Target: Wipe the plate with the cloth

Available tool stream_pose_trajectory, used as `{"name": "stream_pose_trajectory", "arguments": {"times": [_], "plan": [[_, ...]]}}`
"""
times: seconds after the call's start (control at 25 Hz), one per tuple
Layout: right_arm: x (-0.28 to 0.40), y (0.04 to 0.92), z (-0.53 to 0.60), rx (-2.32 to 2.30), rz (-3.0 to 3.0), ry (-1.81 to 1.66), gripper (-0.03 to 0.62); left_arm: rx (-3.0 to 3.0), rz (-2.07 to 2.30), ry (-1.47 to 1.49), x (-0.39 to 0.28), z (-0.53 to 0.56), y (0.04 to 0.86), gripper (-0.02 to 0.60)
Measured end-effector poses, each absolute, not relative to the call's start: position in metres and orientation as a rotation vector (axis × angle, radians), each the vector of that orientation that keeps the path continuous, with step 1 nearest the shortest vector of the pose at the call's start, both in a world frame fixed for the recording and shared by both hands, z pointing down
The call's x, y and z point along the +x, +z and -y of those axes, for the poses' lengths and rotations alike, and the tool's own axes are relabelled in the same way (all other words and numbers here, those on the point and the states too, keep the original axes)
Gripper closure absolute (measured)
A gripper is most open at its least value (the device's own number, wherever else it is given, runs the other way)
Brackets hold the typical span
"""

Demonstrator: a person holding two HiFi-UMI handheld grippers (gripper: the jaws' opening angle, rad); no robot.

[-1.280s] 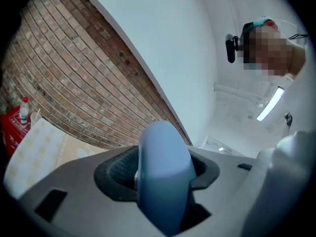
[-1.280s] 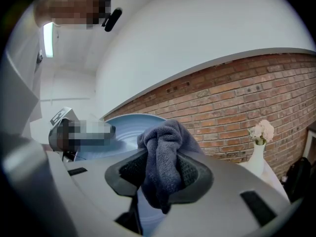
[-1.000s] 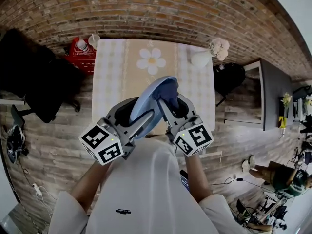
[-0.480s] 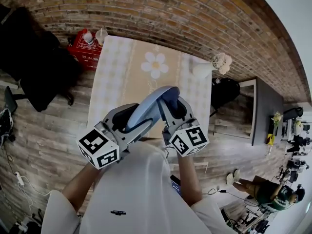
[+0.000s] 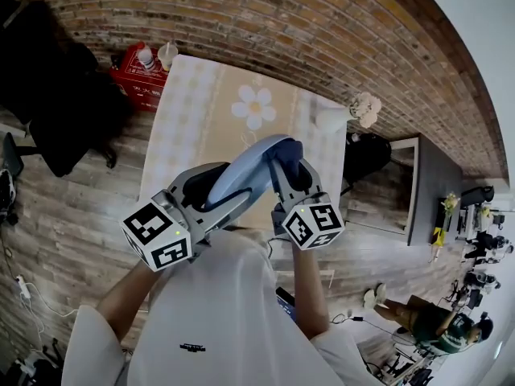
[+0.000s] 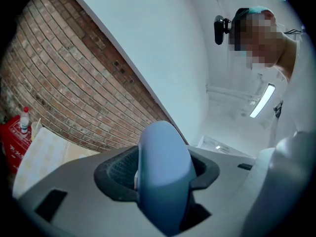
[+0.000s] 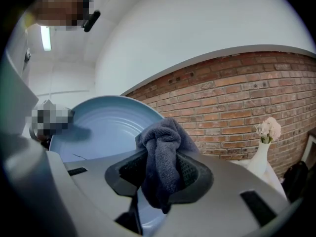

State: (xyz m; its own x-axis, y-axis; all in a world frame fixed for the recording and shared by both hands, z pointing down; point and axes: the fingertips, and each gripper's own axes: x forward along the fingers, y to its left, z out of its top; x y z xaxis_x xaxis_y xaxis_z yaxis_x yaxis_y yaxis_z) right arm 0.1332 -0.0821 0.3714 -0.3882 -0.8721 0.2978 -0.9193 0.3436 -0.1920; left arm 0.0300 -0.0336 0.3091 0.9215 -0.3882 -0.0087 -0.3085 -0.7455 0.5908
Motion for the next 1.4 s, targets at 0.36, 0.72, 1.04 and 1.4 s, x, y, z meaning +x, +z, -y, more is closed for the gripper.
{"name": "stream_pose_trajectory", "arguments": {"times": [0.36,0.72,1.04,1.4], "plan": [[0.130,0.401,0.083,1.634,2.433,0.590,0.451,2.454,0.525,-0.248,0.021,0.054,0.297,0.341],[0.114,0.420,0.077,1.560,2.430,0.642,0.451,2.452,0.549,-0.283,0.022,0.077,0.289,0.341],[0.077,0.435,0.058,1.433,2.464,0.710,0.451,2.436,0.590,-0.292,0.019,0.092,0.296,0.341],[0.028,0.423,0.038,1.281,2.556,0.749,0.451,2.425,0.633,-0.293,0.010,0.100,0.301,0.341]]}}
